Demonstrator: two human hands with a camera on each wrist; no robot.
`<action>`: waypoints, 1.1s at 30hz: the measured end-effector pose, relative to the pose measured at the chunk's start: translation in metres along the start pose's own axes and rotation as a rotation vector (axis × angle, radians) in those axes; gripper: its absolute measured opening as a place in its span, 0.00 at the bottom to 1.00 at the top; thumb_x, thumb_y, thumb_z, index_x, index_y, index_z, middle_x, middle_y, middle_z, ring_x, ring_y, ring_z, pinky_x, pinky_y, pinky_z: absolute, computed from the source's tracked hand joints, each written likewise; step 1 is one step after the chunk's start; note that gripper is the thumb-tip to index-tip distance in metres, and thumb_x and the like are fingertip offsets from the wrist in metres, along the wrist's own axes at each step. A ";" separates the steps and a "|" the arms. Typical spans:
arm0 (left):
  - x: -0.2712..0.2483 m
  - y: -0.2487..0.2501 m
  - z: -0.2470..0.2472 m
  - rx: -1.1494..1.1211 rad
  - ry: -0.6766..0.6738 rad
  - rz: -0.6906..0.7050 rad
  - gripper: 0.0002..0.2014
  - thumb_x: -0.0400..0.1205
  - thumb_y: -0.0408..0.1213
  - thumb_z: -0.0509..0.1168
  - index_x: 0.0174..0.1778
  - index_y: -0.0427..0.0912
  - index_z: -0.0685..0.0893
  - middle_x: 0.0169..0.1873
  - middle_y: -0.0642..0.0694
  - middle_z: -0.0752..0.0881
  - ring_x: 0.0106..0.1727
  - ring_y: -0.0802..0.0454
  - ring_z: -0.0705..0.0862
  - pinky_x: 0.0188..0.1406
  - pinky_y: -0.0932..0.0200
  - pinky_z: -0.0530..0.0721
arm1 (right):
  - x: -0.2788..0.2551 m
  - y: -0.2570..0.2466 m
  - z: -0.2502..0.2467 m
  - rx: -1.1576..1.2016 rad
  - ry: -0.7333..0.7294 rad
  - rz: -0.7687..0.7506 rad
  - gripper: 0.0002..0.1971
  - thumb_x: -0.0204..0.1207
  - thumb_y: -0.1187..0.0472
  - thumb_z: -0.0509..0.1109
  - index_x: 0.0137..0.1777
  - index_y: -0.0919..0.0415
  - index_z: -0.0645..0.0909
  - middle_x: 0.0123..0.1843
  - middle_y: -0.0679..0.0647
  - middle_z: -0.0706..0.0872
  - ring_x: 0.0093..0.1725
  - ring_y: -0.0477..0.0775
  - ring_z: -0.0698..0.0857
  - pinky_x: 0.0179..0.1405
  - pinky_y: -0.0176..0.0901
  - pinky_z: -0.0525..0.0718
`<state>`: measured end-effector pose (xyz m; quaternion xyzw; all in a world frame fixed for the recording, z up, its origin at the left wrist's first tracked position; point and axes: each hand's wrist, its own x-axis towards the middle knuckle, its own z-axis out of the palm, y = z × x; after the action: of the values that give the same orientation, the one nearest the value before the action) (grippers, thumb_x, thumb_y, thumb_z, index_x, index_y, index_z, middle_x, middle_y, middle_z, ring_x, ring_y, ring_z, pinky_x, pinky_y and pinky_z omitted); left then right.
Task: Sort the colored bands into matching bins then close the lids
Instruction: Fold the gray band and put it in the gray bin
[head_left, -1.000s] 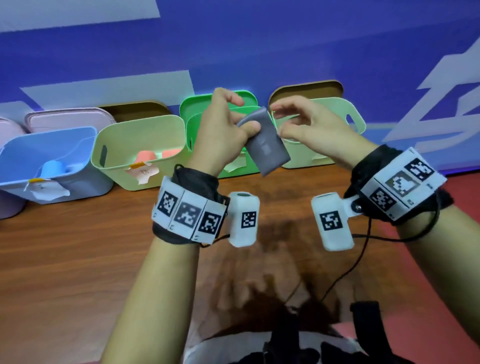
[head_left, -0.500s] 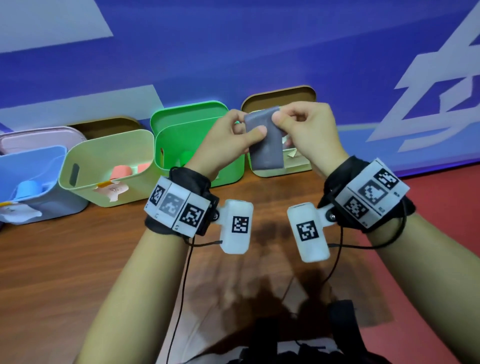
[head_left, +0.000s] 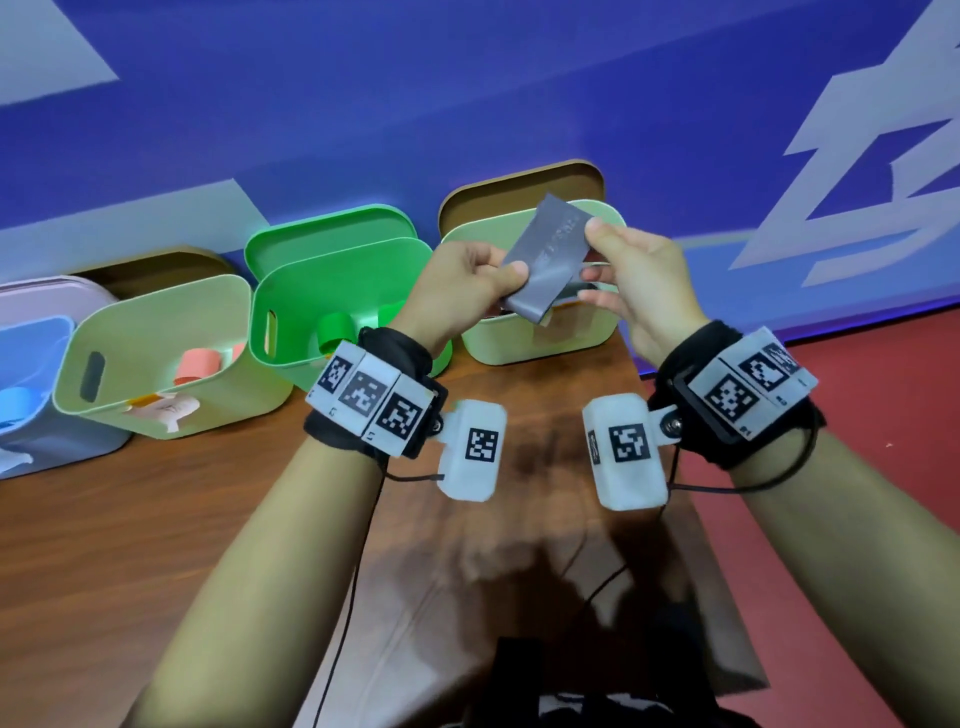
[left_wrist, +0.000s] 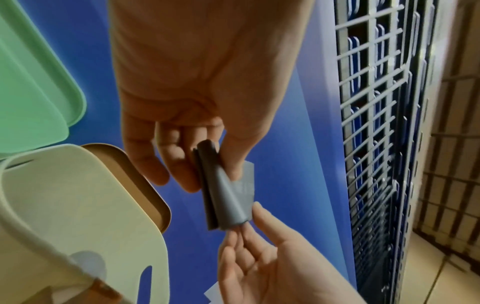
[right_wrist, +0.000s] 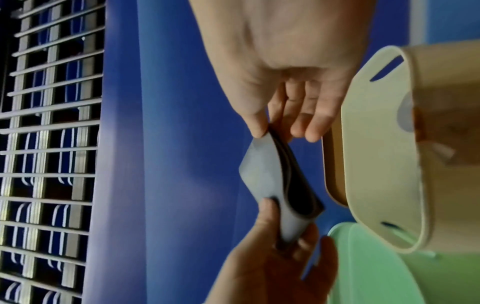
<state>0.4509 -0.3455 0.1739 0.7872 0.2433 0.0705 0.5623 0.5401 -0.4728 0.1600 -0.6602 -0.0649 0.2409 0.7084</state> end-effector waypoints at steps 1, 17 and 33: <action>0.006 0.000 0.002 0.046 -0.007 0.004 0.13 0.82 0.31 0.64 0.31 0.43 0.77 0.19 0.55 0.81 0.21 0.64 0.76 0.28 0.70 0.77 | 0.006 0.002 -0.004 -0.020 -0.020 0.013 0.08 0.81 0.57 0.64 0.54 0.59 0.81 0.42 0.49 0.82 0.38 0.47 0.81 0.31 0.34 0.84; 0.087 -0.012 0.032 -0.113 -0.070 -0.212 0.07 0.82 0.40 0.66 0.43 0.46 0.73 0.35 0.53 0.83 0.32 0.61 0.82 0.42 0.60 0.85 | 0.083 0.020 -0.045 -0.080 -0.117 0.044 0.06 0.80 0.63 0.65 0.42 0.57 0.81 0.36 0.52 0.83 0.31 0.42 0.83 0.34 0.29 0.83; 0.148 -0.054 0.061 -0.079 -0.026 -0.432 0.08 0.78 0.31 0.70 0.44 0.45 0.76 0.34 0.43 0.83 0.29 0.53 0.79 0.31 0.64 0.85 | 0.137 0.048 -0.057 -0.630 -0.011 -0.055 0.15 0.74 0.62 0.67 0.60 0.61 0.78 0.38 0.56 0.86 0.38 0.56 0.85 0.44 0.48 0.86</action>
<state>0.5866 -0.3157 0.0781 0.6951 0.3961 -0.0523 0.5977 0.6715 -0.4653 0.0756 -0.8438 -0.1580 0.1931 0.4752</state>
